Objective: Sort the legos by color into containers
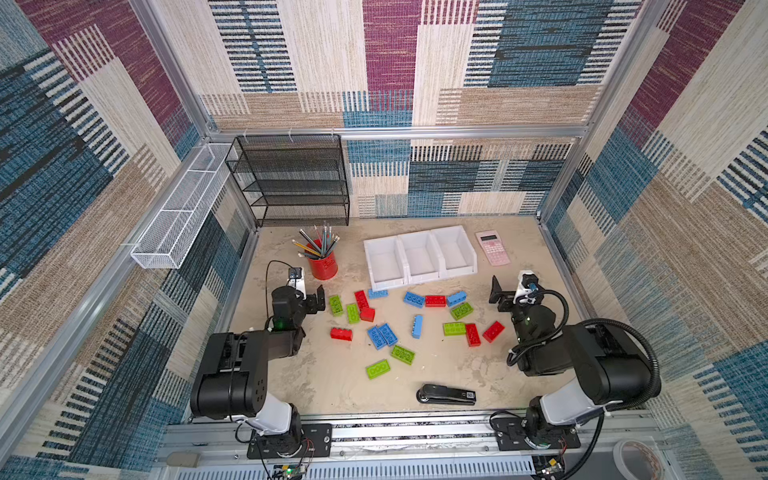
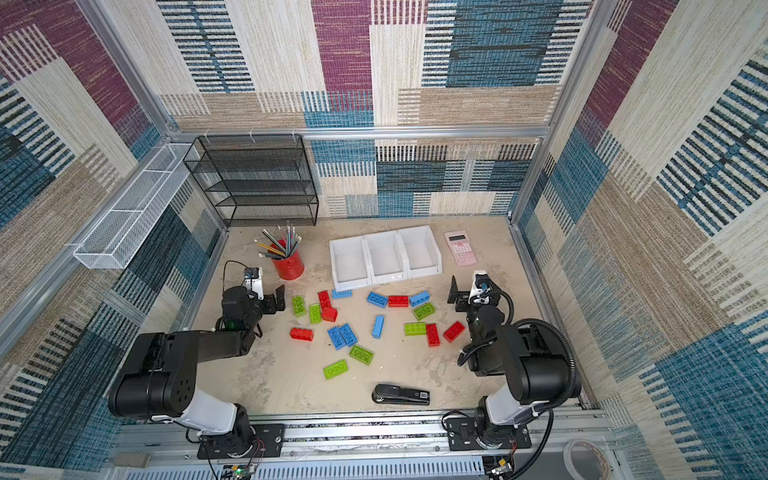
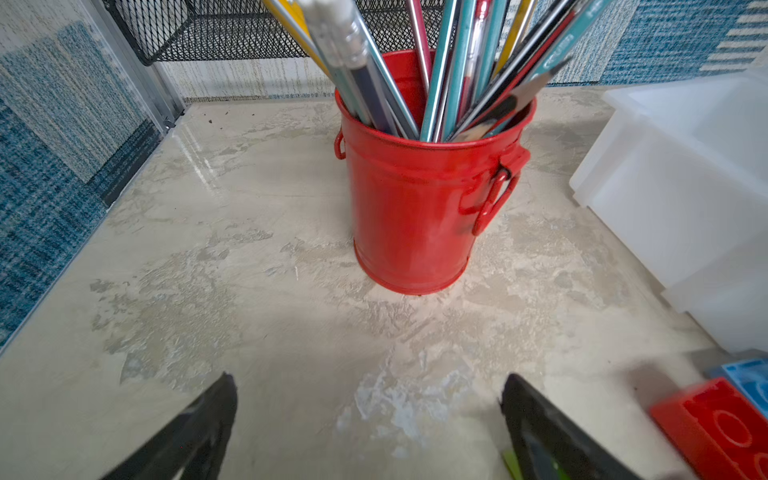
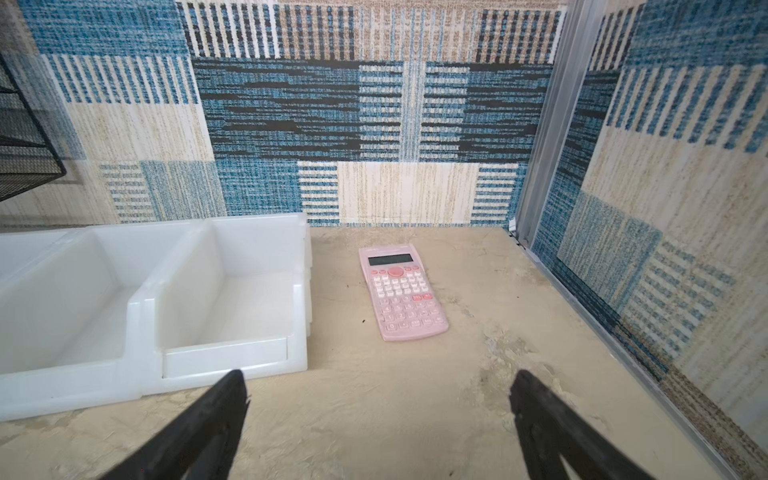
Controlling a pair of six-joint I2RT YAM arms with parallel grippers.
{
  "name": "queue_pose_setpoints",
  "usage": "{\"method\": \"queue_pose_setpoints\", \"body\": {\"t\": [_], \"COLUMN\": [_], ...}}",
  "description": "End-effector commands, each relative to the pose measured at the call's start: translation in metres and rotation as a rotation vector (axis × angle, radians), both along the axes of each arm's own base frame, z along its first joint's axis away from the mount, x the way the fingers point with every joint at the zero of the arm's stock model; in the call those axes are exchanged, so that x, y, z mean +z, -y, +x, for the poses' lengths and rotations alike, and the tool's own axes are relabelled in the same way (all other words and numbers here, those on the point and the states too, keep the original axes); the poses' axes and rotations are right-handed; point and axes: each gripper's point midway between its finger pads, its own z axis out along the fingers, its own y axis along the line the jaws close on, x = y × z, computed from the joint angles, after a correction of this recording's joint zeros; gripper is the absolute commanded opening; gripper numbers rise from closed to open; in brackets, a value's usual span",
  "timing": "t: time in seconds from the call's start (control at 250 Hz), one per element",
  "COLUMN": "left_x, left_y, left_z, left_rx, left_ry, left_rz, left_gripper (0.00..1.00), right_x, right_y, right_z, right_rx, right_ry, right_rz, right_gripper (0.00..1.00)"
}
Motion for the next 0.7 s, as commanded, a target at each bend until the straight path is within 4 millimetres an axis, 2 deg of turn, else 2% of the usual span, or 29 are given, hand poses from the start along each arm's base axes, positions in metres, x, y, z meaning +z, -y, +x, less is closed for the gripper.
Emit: {"method": "queue_pose_setpoints", "body": {"t": [0.0, 0.16, 0.268, 0.696], "left_x": [0.004, 0.006, 0.005, 0.005], "left_y": [0.002, -0.002, -0.003, -0.001], "left_z": [0.003, 0.001, 0.001, 0.003], "left_rx": [-0.009, -0.033, -0.032, -0.042], "left_ry": [0.015, 0.027, 0.024, 0.017], "left_rz": [-0.017, -0.074, -0.085, -0.079], "left_gripper": [1.00, 1.00, 1.00, 1.00], "right_x": [0.005, 0.005, 0.003, 0.003], "right_y": [-0.002, -0.002, 0.012, 0.011], "right_z": [-0.001, -0.001, 0.001, 0.002], "right_rx": [0.010, 0.009, -0.056, -0.032], "right_ry": [0.019, 0.019, 0.010, 0.006], "right_rz": [0.012, 0.012, 0.050, 0.059], "right_gripper": [1.00, 1.00, 1.00, 1.00]}}
